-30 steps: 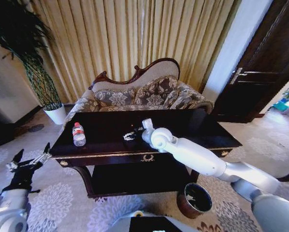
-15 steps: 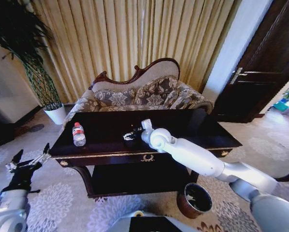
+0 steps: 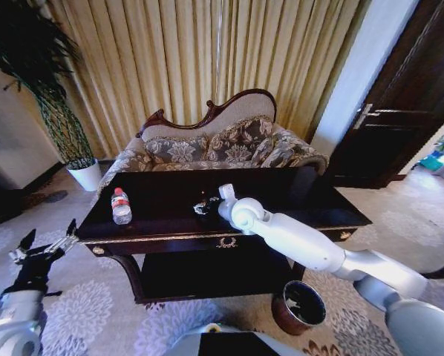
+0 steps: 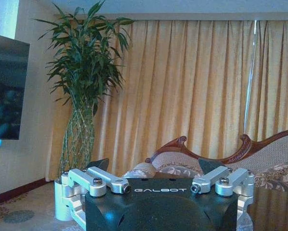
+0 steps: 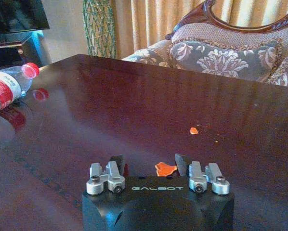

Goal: Move to the front of the table and place the trash on the table into the trash bin.

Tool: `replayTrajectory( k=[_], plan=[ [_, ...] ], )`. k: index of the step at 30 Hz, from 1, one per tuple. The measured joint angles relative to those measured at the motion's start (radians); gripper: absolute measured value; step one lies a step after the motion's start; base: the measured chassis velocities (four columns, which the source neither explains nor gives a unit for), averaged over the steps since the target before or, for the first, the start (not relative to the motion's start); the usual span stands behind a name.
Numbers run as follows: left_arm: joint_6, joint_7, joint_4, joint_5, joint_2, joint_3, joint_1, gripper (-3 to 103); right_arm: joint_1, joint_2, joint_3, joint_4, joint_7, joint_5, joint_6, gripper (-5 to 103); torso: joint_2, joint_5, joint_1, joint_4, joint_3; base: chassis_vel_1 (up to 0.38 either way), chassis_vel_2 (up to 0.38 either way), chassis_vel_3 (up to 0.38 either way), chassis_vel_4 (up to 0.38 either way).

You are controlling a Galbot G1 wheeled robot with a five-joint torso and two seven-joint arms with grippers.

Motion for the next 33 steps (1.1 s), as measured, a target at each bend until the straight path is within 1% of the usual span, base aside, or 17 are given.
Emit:
replayTrajectory(
  k=[3, 4, 8, 10, 17, 28, 29, 32, 33],
  plan=[
    [0.000, 0.001, 0.001, 0.000, 0.000, 0.000, 0.001, 100, -0.003, -0.004, 0.009, 0.000, -0.001, 0.002, 0.000, 61, 0.000, 0.0000, 0.000, 0.0000, 0.000, 0.000, 0.000, 0.000, 0.000],
    [0.000, 0.001, 0.001, 0.000, 0.000, 0.000, 0.001, 100, -0.003, -0.005, 0.013, 0.000, -0.001, 0.002, 0.000, 58, 0.000, 0.0000, 0.000, 0.0000, 0.000, 0.000, 0.000, 0.000, 0.000],
    [-0.001, 0.003, 0.002, 0.000, 0.000, 0.000, 0.002, 100, -0.005, -0.009, 0.018, 0.000, -0.001, 0.003, 0.001, 61, 0.000, 0.0000, 0.000, 0.0001, 0.000, 0.000, 0.000, 0.000, 0.000],
    [-0.001, 0.006, 0.002, 0.000, 0.000, -0.001, 0.002, 100, -0.012, -0.023, 0.028, 0.000, -0.002, 0.003, 0.001, 63, 0.000, 0.0000, 0.000, 0.0000, 0.000, 0.000, 0.000, 0.000, 0.000],
    [-0.002, 0.014, 0.005, -0.001, -0.001, 0.002, 0.000, 100, -0.029, -0.054, 0.035, 0.020, -0.004, 0.002, 0.001, 61, 0.000, 0.0000, 0.000, 0.0000, 0.000, 0.000, 0.000, 0.000, 0.000],
    [-0.002, 0.014, 0.004, 0.000, 0.000, 0.001, 0.000, 100, -0.037, -0.051, 0.040, 0.025, -0.004, 0.001, 0.001, 61, 0.000, 0.0000, 0.000, 0.0001, 0.000, 0.000, 0.000, 0.000, 0.000],
    [-0.002, 0.014, 0.004, 0.000, 0.000, -0.001, 0.002, 100, -0.037, -0.050, 0.040, 0.025, -0.004, 0.001, 0.001, 59, 0.000, 0.0000, 0.000, 0.0001, 0.000, 0.000, 0.000, 0.000, 0.000],
    [-0.003, 0.014, 0.004, 0.000, 0.000, -0.002, 0.002, 100, -0.036, -0.051, 0.039, 0.025, -0.004, 0.001, 0.001, 48, 0.000, 0.0000, 0.000, 0.0000, 0.000, 0.000, 0.000, 0.000, 0.000],
    [-0.003, 0.014, 0.004, 0.000, 0.000, -0.002, 0.002, 100, -0.036, -0.051, 0.039, 0.025, -0.004, 0.001, 0.001, 48, 0.000, 0.0000, 0.000, 0.0000, 0.000, 0.000, 0.000, 0.000, 0.000]
  ],
)
